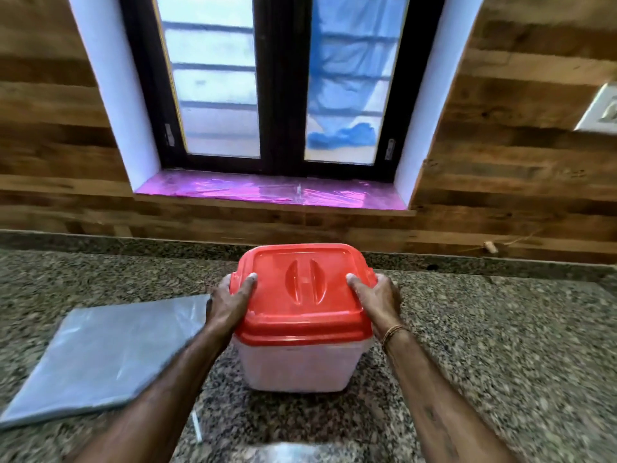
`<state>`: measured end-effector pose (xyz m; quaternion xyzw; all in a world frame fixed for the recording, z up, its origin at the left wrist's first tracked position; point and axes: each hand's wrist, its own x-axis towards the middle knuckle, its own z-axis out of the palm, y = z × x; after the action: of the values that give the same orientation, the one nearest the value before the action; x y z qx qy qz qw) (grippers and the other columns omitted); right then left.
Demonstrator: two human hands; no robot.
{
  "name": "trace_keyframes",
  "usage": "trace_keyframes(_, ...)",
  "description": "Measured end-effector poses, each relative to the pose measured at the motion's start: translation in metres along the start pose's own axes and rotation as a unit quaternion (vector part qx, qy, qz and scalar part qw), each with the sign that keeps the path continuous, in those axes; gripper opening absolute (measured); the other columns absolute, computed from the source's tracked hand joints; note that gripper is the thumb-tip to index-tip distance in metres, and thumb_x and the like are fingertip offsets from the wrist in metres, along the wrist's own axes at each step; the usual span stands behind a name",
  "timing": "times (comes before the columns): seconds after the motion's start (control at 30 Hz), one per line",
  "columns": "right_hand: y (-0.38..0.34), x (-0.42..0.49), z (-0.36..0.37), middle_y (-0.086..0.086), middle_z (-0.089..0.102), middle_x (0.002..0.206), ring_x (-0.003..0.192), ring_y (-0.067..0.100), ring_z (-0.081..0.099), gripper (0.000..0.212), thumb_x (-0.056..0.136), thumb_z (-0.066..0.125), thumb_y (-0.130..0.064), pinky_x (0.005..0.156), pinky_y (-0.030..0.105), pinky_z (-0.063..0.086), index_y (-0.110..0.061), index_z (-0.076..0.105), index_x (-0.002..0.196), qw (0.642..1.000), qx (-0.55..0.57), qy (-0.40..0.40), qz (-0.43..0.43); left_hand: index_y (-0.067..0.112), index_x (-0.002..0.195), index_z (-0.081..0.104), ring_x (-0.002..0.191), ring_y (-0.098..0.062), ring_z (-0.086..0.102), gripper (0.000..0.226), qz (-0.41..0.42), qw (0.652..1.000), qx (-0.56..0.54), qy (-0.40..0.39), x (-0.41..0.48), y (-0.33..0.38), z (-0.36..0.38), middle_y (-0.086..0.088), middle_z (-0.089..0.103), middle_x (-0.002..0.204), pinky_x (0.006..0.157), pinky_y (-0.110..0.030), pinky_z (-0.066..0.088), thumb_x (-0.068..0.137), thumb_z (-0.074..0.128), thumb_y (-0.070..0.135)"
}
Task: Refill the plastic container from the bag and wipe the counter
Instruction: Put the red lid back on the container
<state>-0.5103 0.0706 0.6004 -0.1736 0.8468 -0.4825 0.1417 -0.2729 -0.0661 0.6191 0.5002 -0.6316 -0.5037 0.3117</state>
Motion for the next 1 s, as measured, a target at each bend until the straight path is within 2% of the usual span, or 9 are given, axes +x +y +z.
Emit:
trace_keyframes(0.13,-0.002,-0.011,0.003,0.007,0.064,0.103,0.097,0.028,0.065,0.066,0.062,0.070,-0.074,0.093,0.044,0.057,-0.020,0.073,0.099,0.999,-0.012,-0.004,0.031,0.005,0.129,0.059,0.068,-0.006,0.057,0.045,-0.030,0.999,-0.005,-0.020,0.015,-0.006,-0.001,-0.005,0.065,0.096,0.037,-0.011,0.040,0.099,0.060,0.039)
trace_keyframes(0.27,0.002,-0.003,0.010,0.009,0.060,0.123,0.113,0.032,0.061,0.098,0.050,0.056,-0.088,0.100,0.051,0.052,-0.019,0.067,0.119,0.997,-0.053,0.001,0.060,0.009,0.131,0.055,0.074,-0.016,0.063,0.048,-0.047,0.998,-0.011,-0.045,0.026,-0.004,-0.003,-0.012,0.067,0.105,0.045,-0.025,0.045,0.098,0.059,0.043)
trace_keyframes(0.4,0.012,-0.005,0.012,0.008,0.062,0.123,0.109,0.031,0.065,0.094,0.051,0.061,-0.086,0.093,0.051,0.057,-0.022,0.060,0.121,0.996,-0.028,-0.015,0.085,0.009,0.136,0.052,0.074,-0.016,0.063,0.053,-0.051,0.997,0.005,-0.060,0.026,-0.009,-0.008,-0.017,0.067,0.116,0.042,-0.025,0.047,0.097,0.058,0.045)
trace_keyframes(0.5,0.027,-0.013,0.014,0.007,0.058,0.126,0.110,0.031,0.064,0.095,0.053,0.062,-0.087,0.091,0.053,0.057,-0.028,0.050,0.126,0.996,-0.010,-0.024,0.091,0.006,0.134,0.051,0.075,-0.013,0.062,0.050,-0.051,0.996,-0.015,-0.068,0.020,-0.017,-0.008,-0.015,0.064,0.115,0.036,-0.016,0.045,0.099,0.058,0.042)
trace_keyframes(0.63,0.021,-0.021,0.012,0.006,0.055,0.128,0.108,0.030,0.064,0.093,0.056,0.067,-0.082,0.088,0.052,0.059,-0.033,0.042,0.130,0.995,0.021,-0.045,0.090,0.017,0.153,0.034,0.109,-0.032,0.066,0.085,-0.055,0.995,-0.039,-0.075,0.020,-0.022,-0.008,-0.018,0.054,0.141,0.061,-0.033,0.060,0.087,0.061,0.065)
trace_keyframes(0.7,0.022,-0.020,0.010,0.005,0.055,0.132,0.107,0.030,0.065,0.094,0.053,0.073,-0.080,0.086,0.052,0.060,-0.042,0.038,0.132,0.992,0.044,-0.054,0.102,0.023,0.152,0.035,0.110,-0.033,0.067,0.099,-0.059,0.994,-0.045,-0.080,0.030,-0.036,-0.007,-0.017,0.055,0.142,0.074,-0.047,0.063,0.074,0.064,0.076)
trace_keyframes(0.83,0.032,-0.024,0.013,0.007,0.059,0.120,0.099,0.031,0.066,0.091,0.045,0.058,-0.099,0.082,0.052,0.061,-0.049,0.040,0.119,0.996,-0.037,-0.005,0.076,0.019,0.139,0.055,0.103,-0.026,0.068,0.061,-0.009,0.999,0.021,-0.045,0.002,-0.014,-0.024,-0.014,0.067,0.127,0.080,-0.038,0.059,0.091,0.064,0.056)
trace_keyframes(0.93,0.018,-0.064,0.014,0.001,0.058,0.118,0.094,0.031,0.067,0.083,0.065,0.054,-0.088,0.078,0.049,0.061,-0.044,0.031,0.131,0.995,-0.096,0.029,0.019,0.016,0.161,0.021,0.127,-0.034,0.056,0.086,0.020,0.998,0.057,-0.014,-0.007,-0.024,-0.028,-0.018,0.050,0.149,0.089,-0.041,0.051,0.094,0.063,0.050)
trace_keyframes(1.0,0.015,-0.077,0.014,-0.004,0.054,0.113,0.095,0.030,0.067,0.082,0.077,0.059,-0.075,0.079,0.048,0.060,-0.036,0.026,0.141,0.991,-0.120,0.052,-0.001,0.011,0.157,0.030,0.113,-0.033,0.063,0.088,0.003,0.999,0.042,0.009,-0.009,-0.024,-0.032,-0.022,0.056,0.142,0.085,-0.043,0.056,0.089,0.070,0.051)
